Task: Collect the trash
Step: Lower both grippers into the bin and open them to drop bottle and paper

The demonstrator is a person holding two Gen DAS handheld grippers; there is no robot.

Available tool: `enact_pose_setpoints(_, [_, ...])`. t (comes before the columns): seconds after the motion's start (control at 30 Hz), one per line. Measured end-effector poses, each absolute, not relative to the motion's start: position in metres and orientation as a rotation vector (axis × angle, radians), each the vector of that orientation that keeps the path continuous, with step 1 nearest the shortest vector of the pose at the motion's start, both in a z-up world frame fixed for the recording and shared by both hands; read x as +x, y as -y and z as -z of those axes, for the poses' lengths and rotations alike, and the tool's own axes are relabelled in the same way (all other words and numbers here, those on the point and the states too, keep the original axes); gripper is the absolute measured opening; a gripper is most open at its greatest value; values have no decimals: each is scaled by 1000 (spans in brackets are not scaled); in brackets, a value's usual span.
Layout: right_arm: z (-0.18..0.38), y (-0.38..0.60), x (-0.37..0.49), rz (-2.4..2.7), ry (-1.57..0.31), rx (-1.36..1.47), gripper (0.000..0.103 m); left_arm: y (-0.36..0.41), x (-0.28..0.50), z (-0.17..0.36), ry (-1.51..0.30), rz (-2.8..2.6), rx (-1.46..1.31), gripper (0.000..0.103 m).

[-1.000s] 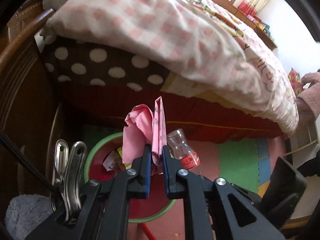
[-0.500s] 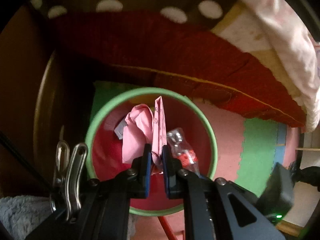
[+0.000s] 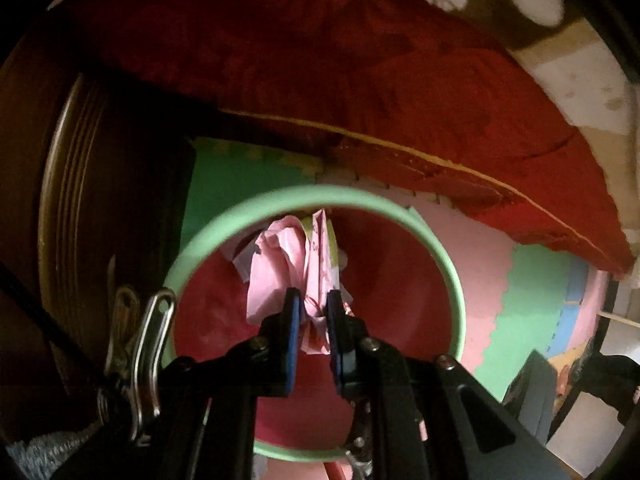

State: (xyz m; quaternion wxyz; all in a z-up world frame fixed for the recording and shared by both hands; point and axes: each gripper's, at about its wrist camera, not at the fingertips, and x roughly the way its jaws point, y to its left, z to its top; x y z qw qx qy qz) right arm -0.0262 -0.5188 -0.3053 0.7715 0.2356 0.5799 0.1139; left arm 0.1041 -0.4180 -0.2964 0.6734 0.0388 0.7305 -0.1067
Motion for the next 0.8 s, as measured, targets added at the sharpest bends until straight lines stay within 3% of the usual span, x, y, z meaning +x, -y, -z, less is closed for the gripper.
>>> enact_pose_setpoints(0.6, [308, 514, -37, -131, -1163, 376, 20, 424, 110, 305, -1663, 215, 78, 16])
enact_pose_setpoints(0.8, [319, 509, -28, -109, -1213, 340, 20, 425, 111, 308, -1673, 217, 74, 24])
